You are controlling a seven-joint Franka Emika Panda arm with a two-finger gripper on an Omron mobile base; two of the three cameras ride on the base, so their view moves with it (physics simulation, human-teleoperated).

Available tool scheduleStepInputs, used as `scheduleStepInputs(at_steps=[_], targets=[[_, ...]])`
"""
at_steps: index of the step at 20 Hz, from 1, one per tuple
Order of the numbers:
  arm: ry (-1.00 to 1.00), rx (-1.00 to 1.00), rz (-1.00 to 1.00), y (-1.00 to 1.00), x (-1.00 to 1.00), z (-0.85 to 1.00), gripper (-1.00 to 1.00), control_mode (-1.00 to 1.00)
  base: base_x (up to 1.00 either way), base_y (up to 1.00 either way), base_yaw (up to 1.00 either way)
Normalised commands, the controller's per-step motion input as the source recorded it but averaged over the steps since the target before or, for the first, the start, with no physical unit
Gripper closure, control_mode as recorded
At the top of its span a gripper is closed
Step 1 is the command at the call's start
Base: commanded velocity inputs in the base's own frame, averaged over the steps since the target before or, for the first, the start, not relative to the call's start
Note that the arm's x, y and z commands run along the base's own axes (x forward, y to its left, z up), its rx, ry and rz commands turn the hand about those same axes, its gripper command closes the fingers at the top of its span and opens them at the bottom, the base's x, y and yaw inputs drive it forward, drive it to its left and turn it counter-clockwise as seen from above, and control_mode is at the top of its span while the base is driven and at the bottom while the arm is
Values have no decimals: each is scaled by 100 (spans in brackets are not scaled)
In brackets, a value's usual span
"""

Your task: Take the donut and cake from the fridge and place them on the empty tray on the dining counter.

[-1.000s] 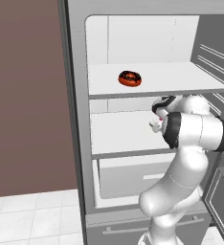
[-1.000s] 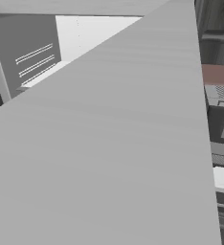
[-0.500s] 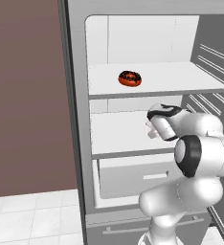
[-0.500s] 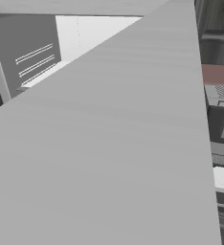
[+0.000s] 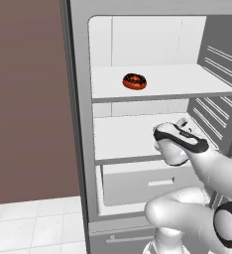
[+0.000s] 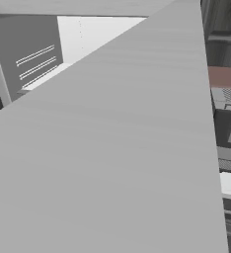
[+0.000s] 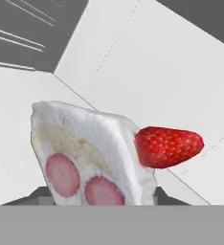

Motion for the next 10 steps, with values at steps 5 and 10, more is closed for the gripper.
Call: scheduleStepInputs(at_steps=[5, 10], targets=[[-17, -15, 0, 12, -69, 77, 100, -100, 0, 0, 0], [-6, -14, 0, 13, -65, 83, 100, -100, 0, 0, 0]])
